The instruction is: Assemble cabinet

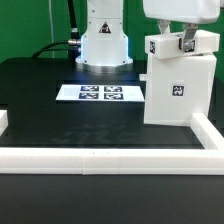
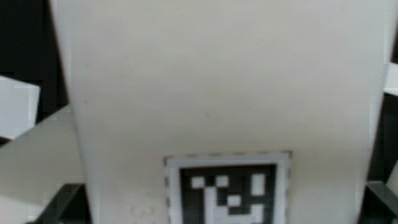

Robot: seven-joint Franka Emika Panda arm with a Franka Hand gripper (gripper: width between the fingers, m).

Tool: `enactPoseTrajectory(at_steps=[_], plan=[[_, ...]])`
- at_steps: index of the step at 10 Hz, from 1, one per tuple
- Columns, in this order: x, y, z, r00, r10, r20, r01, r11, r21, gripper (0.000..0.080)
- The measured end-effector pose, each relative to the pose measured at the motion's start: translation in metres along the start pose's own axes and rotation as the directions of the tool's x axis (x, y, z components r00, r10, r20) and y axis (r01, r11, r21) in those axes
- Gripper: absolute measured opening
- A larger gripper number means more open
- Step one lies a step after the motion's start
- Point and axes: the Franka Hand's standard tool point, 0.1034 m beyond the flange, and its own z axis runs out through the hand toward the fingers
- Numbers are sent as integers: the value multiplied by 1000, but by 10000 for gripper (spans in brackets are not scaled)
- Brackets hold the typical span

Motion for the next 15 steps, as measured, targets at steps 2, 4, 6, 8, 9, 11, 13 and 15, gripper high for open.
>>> enactPoseTrajectory(at_steps=[2, 4, 6, 8, 9, 11, 13, 15], plan=[[0, 0, 1, 991, 133, 0, -133, 991, -4, 564], [0, 0, 1, 968, 251, 1, -251, 968, -3, 564], [0, 0, 0, 944, 331, 7, -331, 944, -4, 564], [4, -1, 0, 928, 371, 13, -371, 929, -4, 564], [6, -2, -1, 924, 382, 15, -382, 924, -5, 564], [8, -4, -2, 914, 405, 24, -405, 914, -5, 564], [7, -4, -1, 909, 416, 26, -417, 909, -4, 564], [4, -5, -1, 905, 425, 34, -425, 905, -4, 749]])
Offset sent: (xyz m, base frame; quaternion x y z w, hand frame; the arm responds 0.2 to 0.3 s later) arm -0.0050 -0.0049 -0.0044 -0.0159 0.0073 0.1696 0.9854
